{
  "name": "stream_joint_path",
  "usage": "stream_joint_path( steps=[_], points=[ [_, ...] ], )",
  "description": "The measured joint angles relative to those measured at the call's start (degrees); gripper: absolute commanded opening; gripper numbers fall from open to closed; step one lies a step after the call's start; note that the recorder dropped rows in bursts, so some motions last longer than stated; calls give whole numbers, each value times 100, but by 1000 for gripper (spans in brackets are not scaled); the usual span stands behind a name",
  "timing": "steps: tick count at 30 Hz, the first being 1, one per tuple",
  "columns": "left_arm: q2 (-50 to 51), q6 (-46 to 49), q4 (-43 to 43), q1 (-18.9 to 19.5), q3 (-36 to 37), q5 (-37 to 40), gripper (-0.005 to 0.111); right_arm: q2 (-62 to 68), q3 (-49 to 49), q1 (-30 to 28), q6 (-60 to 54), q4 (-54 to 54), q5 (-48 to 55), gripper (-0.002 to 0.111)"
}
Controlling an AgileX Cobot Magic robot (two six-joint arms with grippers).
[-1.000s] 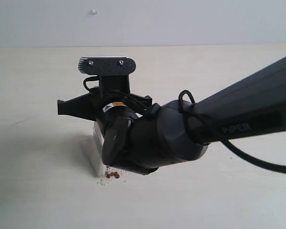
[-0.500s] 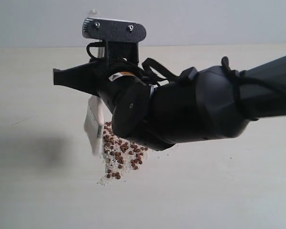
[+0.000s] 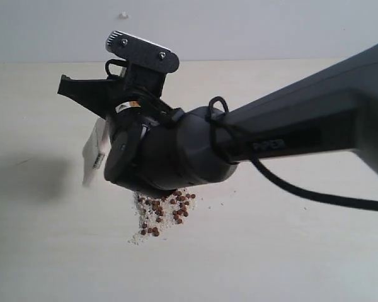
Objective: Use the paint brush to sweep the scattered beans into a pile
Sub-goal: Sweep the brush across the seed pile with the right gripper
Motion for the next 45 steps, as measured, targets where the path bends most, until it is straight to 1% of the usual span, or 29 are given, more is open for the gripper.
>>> stream_joint_path(
  steps=[2,5,8,11,18,24,29,34,37,39,41,43,45],
  points=[
    [0,0,0,0,0,0,0,173,-233,0,-139,272,-142,0],
    [0,0,0,0,0,0,0,458,-551,0,-650,981,-469,0],
    [0,0,0,0,0,0,0,523,-588,0,-1350,1568,-635,0],
    [0,0,0,0,0,0,0,523,-598,0,-1806,1928,-842,0],
    [0,0,0,0,0,0,0,523,-610,0,-2424,2807,-1649,0],
    [0,0,0,0,0,0,0,523,-610,111,-2539,2923,-2008,0],
    [0,0,0,0,0,0,0,481,-610,241,-2464,2672,-2042,0],
    [0,0,0,0,0,0,0,157,-610,261,-2463,2416,-1622,0],
    [0,0,9,0,0,0,0,-70,-610,261,-2839,2197,-1248,0],
    [0,0,9,0,0,0,0,-249,-610,261,-3634,1881,-669,0],
    [0,0,9,0,0,0,0,-437,-610,261,-4695,1657,130,0],
    [0,0,9,0,0,0,0,-655,-610,267,-5799,1694,970,0],
    [0,0,9,0,0,0,0,-844,-610,281,-6697,1967,1516,0]
  ],
)
